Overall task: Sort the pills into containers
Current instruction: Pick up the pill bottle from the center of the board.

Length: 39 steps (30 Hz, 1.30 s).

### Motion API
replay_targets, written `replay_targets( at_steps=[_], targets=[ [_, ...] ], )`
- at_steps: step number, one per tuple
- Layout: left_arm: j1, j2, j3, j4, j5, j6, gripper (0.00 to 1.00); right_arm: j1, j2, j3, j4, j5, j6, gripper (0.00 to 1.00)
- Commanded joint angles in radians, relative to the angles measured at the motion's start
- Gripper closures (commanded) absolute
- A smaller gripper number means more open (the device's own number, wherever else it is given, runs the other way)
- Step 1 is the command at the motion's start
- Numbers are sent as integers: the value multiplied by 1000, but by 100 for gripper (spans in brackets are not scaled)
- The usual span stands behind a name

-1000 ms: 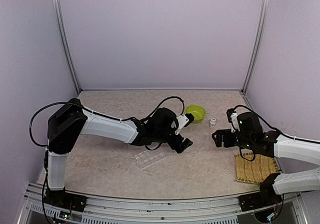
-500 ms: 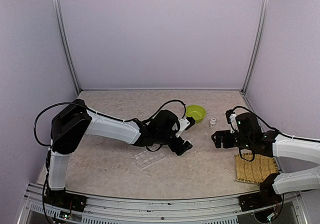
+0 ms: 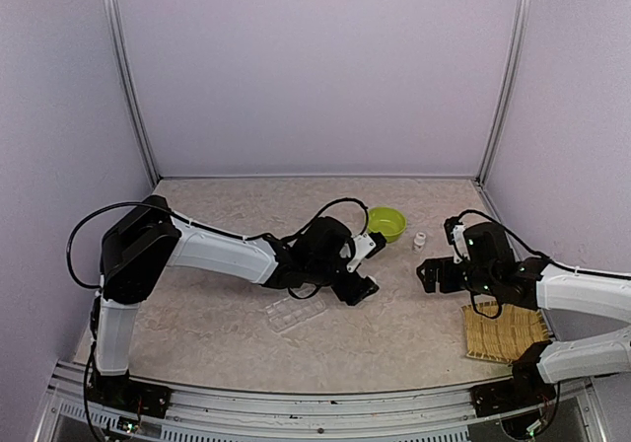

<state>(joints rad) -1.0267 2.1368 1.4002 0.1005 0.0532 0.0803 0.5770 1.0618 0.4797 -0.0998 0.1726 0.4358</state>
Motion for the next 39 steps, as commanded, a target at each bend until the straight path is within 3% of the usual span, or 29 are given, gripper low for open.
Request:
replay_targets(
  at_steps=[1,6,22,27,34,39],
  targets=[
    [4,24,44,-21,37,19,24,-11,11,21,0,-4,1,0],
    [5,30,48,-22,53,20,26,-11,18,17,4,-5,0,0],
    [8,43,58,-18,103,26,50,-11,20,8,4,-3,-3,0],
    [11,46,59,-19,111,22,52,-11,20,6,8,-4,-4,0],
    [14,45,59,-19,128,15,71,-11,27,5,11,-10,-7,0],
    [22,33,53,-16,153,6,76,-11,28,5,16,-37,-25,0]
  ],
)
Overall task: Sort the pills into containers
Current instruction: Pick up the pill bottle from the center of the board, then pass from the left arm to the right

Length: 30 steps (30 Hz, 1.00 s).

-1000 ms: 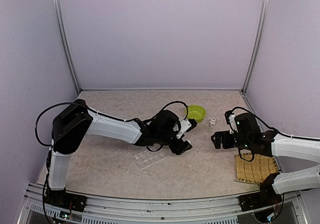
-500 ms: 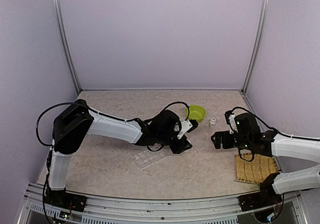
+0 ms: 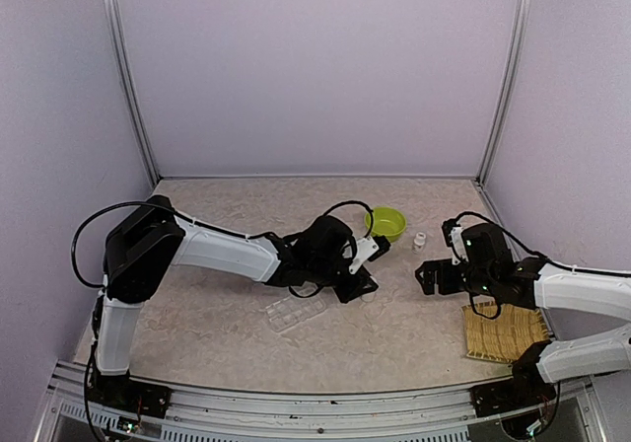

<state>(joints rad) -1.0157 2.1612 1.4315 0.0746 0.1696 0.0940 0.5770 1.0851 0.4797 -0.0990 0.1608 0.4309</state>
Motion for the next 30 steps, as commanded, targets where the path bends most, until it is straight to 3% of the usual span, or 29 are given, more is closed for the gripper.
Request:
replay_targets(
  at_steps=[1,16,30],
  targets=[
    [12,2,19,10,45,-9,77,-11,4,4,17,-36,-24,0],
    [14,-199,-130,112,267,12,81,-11,-132,-63,193,-447,-119,0],
    [6,-361,-256,310,459,-47,80,-9,-258,-149,475,-833,-57,0]
  ],
)
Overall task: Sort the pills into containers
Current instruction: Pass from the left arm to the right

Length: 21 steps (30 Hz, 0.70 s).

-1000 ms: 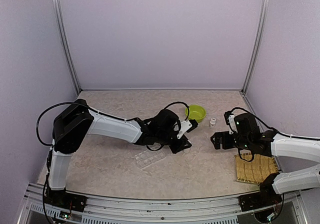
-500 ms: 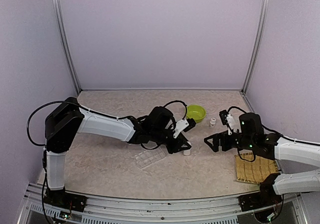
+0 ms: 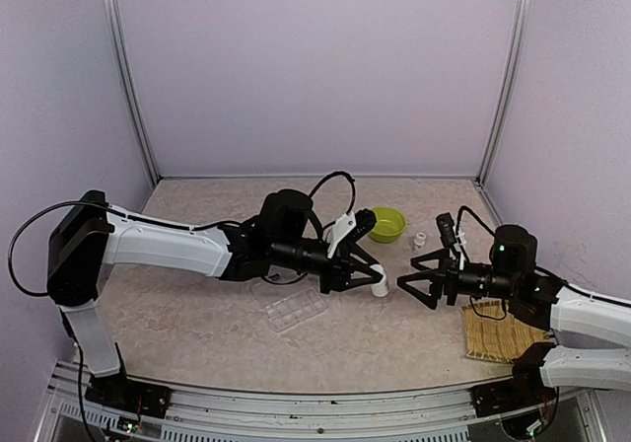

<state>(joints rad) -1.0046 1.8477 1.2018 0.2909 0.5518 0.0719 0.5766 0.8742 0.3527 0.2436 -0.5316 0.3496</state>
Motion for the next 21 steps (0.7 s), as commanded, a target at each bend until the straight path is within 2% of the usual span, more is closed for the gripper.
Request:
replay_targets(
  at_steps=[1,11,21],
  targets=[
    [-7,-56,-29,100,83,-27,80,-9,-57,-26,144,-154,26,0],
    [-40,-128,-86,216,156,-42,81,2,-73,-66,321,-310,81,2],
    [-78,-197,-163,402,112,-55,84,70,-33,-32,389,-320,78,3]
  ],
)
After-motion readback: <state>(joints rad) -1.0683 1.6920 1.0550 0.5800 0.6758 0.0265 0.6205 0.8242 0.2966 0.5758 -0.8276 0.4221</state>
